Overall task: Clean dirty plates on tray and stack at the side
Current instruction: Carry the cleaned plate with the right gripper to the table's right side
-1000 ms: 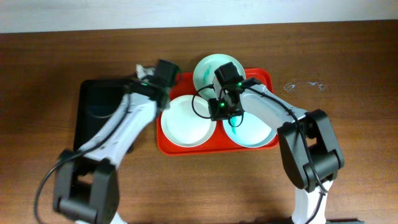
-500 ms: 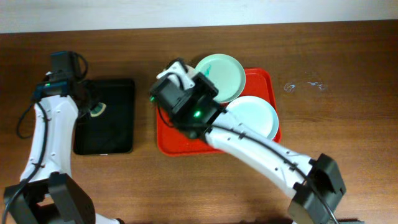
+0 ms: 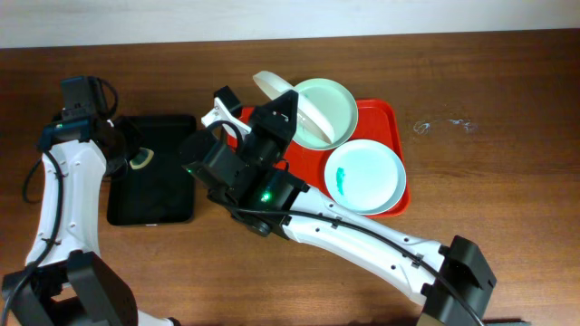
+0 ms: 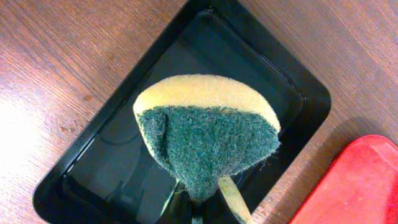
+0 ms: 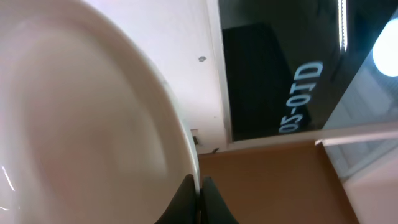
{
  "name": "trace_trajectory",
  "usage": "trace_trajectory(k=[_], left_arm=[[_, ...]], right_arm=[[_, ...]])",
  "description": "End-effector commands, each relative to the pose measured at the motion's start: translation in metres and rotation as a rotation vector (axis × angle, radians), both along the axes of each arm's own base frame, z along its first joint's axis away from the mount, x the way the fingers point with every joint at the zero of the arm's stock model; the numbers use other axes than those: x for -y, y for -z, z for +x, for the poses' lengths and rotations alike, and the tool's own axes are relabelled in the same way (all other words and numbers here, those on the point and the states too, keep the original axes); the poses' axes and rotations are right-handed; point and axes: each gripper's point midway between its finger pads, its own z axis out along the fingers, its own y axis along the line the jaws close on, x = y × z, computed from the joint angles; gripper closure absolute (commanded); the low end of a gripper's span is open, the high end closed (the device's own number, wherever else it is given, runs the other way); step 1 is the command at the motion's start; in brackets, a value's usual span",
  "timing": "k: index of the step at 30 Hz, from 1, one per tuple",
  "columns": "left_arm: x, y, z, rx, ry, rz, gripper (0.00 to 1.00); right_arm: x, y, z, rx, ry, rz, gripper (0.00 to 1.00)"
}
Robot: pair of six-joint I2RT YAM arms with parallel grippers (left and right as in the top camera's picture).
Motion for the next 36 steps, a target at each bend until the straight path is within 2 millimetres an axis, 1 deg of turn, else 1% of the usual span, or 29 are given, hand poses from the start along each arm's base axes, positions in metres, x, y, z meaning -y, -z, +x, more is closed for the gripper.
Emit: trace_trajectory(k=[1,2,3,4,5,6,8,9,10,11,12,13,14,15,17,19,20,21,24,27,31,33,34,36], left_arm=[[0.002,0.003,0.0,-0.003,0.008,-0.012,1.0],[0.002,0.003,0.0,-0.003,0.008,-0.012,1.0],[0.002,0.003,0.0,-0.003,0.008,-0.012,1.0],[0.002,0.003,0.0,-0.003,0.008,-0.012,1.0],[0.002,0.003,0.0,-0.003,0.008,-0.012,1.0],[0.002,0.003,0.0,-0.003,0.008,-0.012,1.0],[0.002,0.003,0.0,-0.002,0.008,-0.012,1.0],[0.002,0.003,0.0,-0.003,0.009,-0.012,1.0],[0.002,0.003,0.0,-0.003,0.013,-0.01,1.0],[0.002,0.003,0.0,-0.003,0.025,-0.005,1.0],[0.001,0.002,0.001,-0.002,0.026,-0.004,1.0],[0.002,0.002,0.001,-0.002,0.026,-0.004,1.0],[0.002,0.002,0.001,-0.002,0.026,-0.004,1.0],[0.002,0.002,0.001,-0.002,0.026,-0.004,1.0],[0.002,0.002,0.001,-0.002,0.026,-0.004,1.0],[0.003,0.002,0.001,0.0,0.029,-0.009,1.0],[0.004,0.002,0.001,0.0,0.031,-0.011,1.0],[0.007,0.002,0.002,0.002,0.038,-0.019,1.0],[0.015,0.002,0.004,0.008,0.058,-0.04,1.0],[0.018,0.002,0.005,0.01,0.068,-0.04,1.0],[0.028,0.002,0.007,0.013,0.108,-0.049,1.0],[0.034,0.002,0.008,0.013,0.132,-0.045,1.0],[0.037,0.002,0.009,0.013,0.138,-0.045,1.0],[0.043,0.001,0.011,0.018,0.155,-0.044,1.0]], right_arm=[[0.007,0.034,0.008,0.052,-0.036,0.298,0.96],[0.0,0.069,0.012,-0.125,-0.115,0.303,0.96],[-0.007,0.108,0.01,-0.325,-0.187,0.334,0.96],[-0.009,0.141,0.005,-0.488,-0.214,0.437,0.96],[-0.004,0.15,0.007,-0.509,-0.177,0.541,0.96],[0.006,0.151,0.012,-0.469,-0.099,0.692,0.96],[0.017,0.145,0.023,-0.433,-0.016,0.956,0.96],[0.015,0.139,0.028,-0.49,-0.042,1.096,0.96],[0.018,0.129,0.035,-0.542,-0.082,1.227,0.96],[0.025,0.12,0.042,-0.564,-0.104,1.31,0.96],[0.036,0.114,0.049,-0.578,-0.11,1.392,0.96],[0.05,0.109,0.056,-0.586,-0.106,1.457,0.96],[0.076,0.108,0.067,-0.596,-0.084,1.54,0.96],[0.097,0.11,0.072,-0.599,-0.054,1.588,0.96],[0.15,0.123,0.081,-0.576,0.063,1.654,0.96],[0.219,0.148,0.083,-0.519,0.253,1.695,0.96],[0.241,0.158,0.082,-0.5,0.311,1.709,0.96],[0.276,0.174,0.079,-0.465,0.402,1.731,0.96],[0.34,0.208,0.069,-0.383,0.557,1.774,0.96],[0.396,0.241,0.06,-0.288,0.657,1.806,0.96],[0.433,0.273,0.056,-0.217,0.712,1.822,0.96],[0.441,0.281,0.054,-0.204,0.732,1.823,0.96],[0.442,0.283,0.054,-0.206,0.735,1.823,0.95],[0.441,0.286,0.054,-0.216,0.733,1.819,0.76]])
